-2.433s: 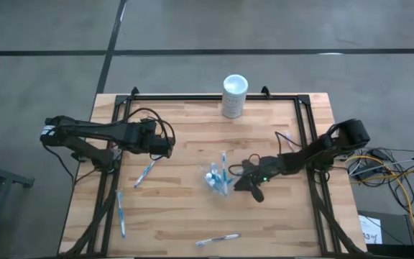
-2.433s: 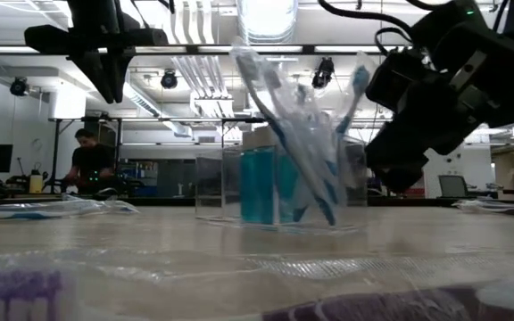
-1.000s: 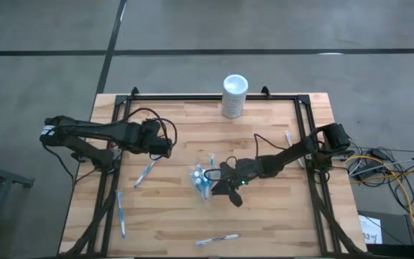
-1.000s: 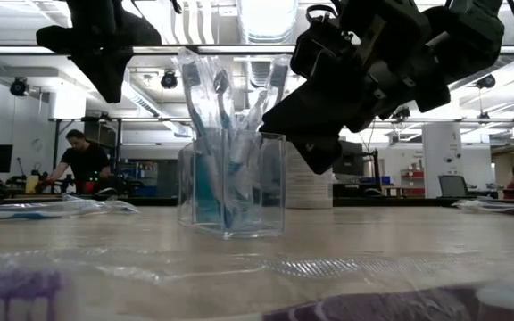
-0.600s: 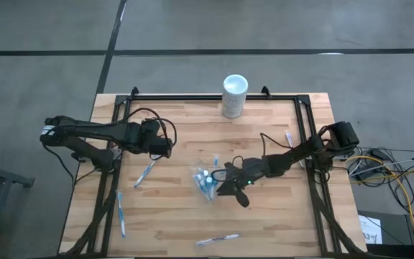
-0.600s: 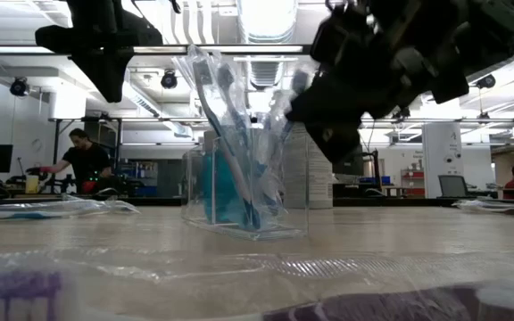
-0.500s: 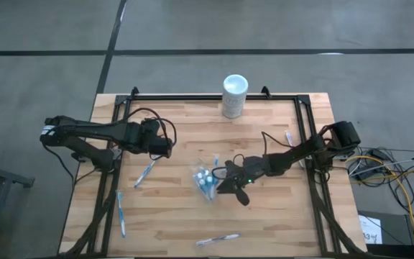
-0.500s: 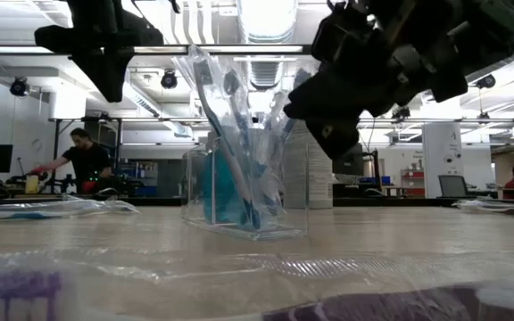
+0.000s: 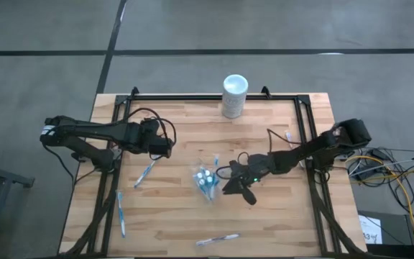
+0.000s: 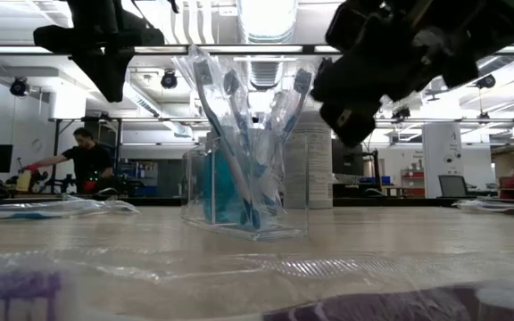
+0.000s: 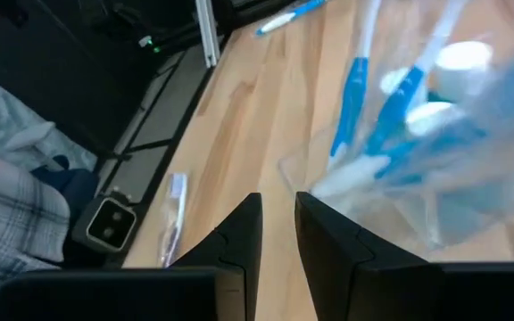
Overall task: Pick & Place toothbrushing station
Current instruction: Move the transparent organizer to the top left of the table
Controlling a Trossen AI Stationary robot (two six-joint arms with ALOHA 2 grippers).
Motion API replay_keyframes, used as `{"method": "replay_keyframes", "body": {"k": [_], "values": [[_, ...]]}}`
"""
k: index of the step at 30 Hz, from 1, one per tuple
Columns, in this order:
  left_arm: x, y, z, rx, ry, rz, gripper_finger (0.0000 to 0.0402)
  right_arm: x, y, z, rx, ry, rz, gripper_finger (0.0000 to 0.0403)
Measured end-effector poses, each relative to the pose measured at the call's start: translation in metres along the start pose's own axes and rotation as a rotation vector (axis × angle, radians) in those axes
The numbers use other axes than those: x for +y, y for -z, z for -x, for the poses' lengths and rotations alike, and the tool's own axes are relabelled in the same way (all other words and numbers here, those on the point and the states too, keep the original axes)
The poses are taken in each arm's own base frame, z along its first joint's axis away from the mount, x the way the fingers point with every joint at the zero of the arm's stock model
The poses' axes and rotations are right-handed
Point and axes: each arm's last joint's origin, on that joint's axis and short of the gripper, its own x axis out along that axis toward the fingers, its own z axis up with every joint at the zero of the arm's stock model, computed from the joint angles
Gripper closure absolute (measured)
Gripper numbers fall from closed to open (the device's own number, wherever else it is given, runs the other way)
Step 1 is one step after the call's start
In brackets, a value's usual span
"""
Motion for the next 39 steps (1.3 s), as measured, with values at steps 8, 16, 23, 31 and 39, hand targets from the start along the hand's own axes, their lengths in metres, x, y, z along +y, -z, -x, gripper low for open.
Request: {"method": "replay_keyframes", "body": {"k": [8,16,23,31,39], "values": [[0.0,-0.001,0.0,-0.023,-0.001,0.003,0.0342,0.023,-0.017,0.054,-0.116,-0.043,0.081,0.0335],[-0.014,-0.006,0.002,-0.111,0.114,-0.091,0.0342,0.036,-0.019,0.118,-0.312,-0.091,0.14,0.0335],[-0.019,-0.007,0.002,-0.134,0.153,-0.12,0.0342,0.035,0.003,0.162,-0.467,-0.097,0.274,0.0335],[-0.018,-0.001,-0.007,-0.09,0.141,-0.113,0.0342,0.03,0.033,0.184,-0.563,-0.143,0.275,0.0335],[-0.024,0.004,-0.015,-0.054,0.201,-0.046,0.0342,0.026,0.044,0.188,-0.591,-0.176,0.162,0.0335]]}}
